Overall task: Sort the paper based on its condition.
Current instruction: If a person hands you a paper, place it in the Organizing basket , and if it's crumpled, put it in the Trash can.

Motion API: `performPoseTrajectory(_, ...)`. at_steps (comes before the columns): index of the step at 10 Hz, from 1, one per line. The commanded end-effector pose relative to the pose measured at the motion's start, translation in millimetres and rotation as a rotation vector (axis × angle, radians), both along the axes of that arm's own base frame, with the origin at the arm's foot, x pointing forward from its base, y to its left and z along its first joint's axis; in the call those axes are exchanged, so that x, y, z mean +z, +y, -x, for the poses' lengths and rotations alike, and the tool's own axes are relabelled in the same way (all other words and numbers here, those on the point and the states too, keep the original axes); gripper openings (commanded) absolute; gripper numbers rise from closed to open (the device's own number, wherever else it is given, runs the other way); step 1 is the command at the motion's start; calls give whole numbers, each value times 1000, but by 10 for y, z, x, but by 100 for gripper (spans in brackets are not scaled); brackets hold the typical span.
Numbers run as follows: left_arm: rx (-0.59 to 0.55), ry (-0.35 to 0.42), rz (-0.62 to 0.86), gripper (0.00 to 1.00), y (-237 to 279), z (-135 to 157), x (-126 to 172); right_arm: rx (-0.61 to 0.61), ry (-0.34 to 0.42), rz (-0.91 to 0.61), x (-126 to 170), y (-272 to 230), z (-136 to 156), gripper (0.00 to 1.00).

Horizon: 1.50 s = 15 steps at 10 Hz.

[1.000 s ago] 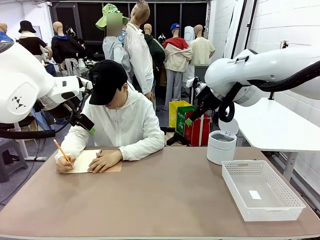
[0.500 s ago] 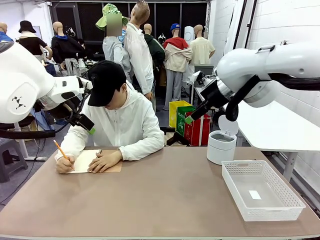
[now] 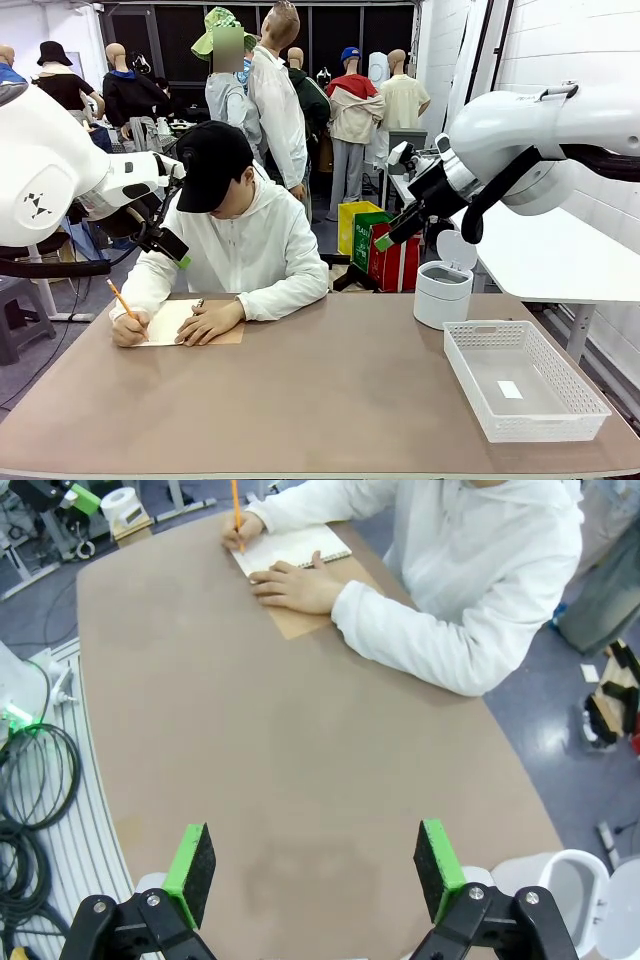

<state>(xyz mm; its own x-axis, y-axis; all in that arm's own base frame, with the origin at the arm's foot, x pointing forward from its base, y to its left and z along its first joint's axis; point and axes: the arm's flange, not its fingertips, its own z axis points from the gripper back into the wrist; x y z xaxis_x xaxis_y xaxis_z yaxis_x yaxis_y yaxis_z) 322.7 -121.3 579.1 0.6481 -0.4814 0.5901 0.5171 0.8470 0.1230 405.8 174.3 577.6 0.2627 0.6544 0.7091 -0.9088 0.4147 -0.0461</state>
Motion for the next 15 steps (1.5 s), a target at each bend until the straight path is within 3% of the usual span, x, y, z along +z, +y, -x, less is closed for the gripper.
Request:
performPoseTrajectory(1,1,-2,6,100,8,-5,-2,-7,-1,1,-11,13,-18,100)
performPoseTrajectory(15,1,-2,6,100,8,-5,-2,-7,-1,1,-11,13,-18,100)
